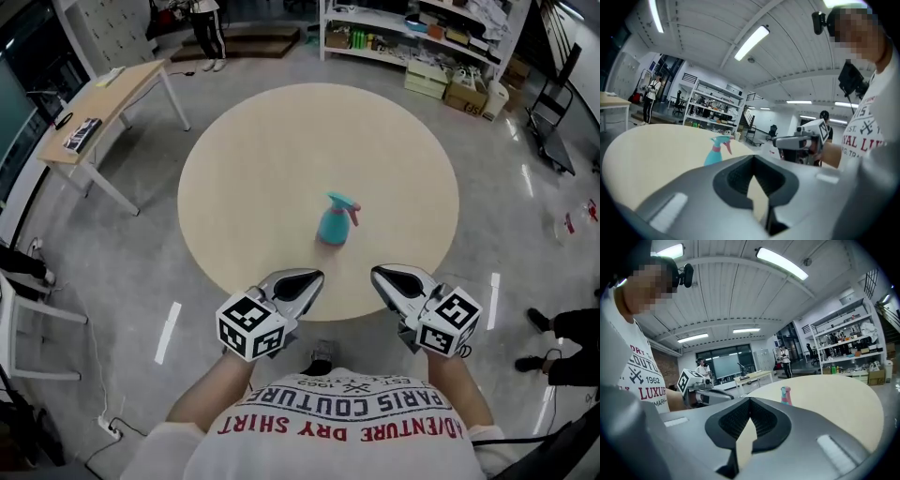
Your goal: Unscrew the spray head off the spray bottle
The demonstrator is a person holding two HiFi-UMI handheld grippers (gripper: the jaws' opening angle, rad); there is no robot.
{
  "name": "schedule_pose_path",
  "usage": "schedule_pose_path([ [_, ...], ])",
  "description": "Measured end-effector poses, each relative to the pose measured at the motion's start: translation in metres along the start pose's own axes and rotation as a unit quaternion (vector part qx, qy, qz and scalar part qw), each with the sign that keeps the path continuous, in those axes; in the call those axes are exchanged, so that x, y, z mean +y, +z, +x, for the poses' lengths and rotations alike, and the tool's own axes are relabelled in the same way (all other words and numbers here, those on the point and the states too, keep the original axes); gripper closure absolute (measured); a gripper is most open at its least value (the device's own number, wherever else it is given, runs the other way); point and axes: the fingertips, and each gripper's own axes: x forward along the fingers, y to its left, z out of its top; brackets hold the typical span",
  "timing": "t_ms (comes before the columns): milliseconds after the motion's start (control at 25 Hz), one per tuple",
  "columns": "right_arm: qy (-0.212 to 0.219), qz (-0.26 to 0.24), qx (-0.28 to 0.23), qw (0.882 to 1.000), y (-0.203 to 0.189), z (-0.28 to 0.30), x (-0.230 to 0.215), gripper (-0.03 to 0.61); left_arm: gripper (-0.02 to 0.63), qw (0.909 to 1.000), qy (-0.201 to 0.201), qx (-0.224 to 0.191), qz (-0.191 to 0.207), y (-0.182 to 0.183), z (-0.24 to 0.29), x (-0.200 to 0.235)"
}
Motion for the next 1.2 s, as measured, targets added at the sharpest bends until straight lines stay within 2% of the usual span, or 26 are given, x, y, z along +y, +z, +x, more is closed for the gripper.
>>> schedule_pose_path([
  [160,0.001,0.008,0.008,1.0,0.005,0.029,-0.03,0.578,0.613,0.9999,-0.007,0.011,-0.006,0.009,0.025,0.036],
  [360,0.007,0.031,0.012,0.999,-0.003,0.04,-0.069,0.578,0.612,0.9991,-0.024,0.032,-0.012,0.005,0.06,0.049],
  [520,0.01,0.034,0.02,0.999,-0.009,0.054,-0.086,0.578,0.612,0.9986,-0.037,0.027,-0.029,0.007,0.067,0.062],
  [640,0.01,0.043,0.017,0.999,-0.016,0.053,-0.101,0.578,0.612,0.9986,-0.033,0.038,-0.014,-0.004,0.081,0.07],
  [720,0.009,0.048,0.017,0.999,-0.02,0.052,-0.104,0.578,0.612,0.9978,-0.04,0.047,-0.026,-0.014,0.089,0.08],
  [760,0.008,0.047,0.019,0.999,-0.02,0.053,-0.104,0.578,0.566,0.9972,-0.044,0.051,-0.034,-0.019,0.092,0.087],
  [800,0.007,0.044,0.021,0.999,-0.019,0.054,-0.103,0.578,0.486,0.9968,-0.045,0.055,-0.036,-0.024,0.095,0.094],
  [840,0.004,0.041,0.023,0.999,-0.018,0.054,-0.103,0.578,0.437,0.997,-0.04,0.059,-0.028,-0.029,0.099,0.102],
  [920,-0.002,0.037,0.023,0.999,-0.014,0.051,-0.105,0.578,0.386,0.9972,-0.019,0.07,0.014,-0.039,0.11,0.117],
  [1040,-0.011,0.043,0.025,0.999,-0.011,0.042,-0.116,0.578,0.265,0.9905,-0.009,0.112,0.078,-0.064,0.141,0.134],
  [1120,-0.014,0.041,0.035,0.998,-0.017,0.044,-0.12,0.578,0.23,0.9847,-0.019,0.136,0.107,-0.082,0.16,0.139],
  [1200,-0.011,0.036,0.046,0.998,-0.024,0.049,-0.121,0.577,0.229,0.981,-0.02,0.145,0.128,-0.091,0.171,0.142],
])
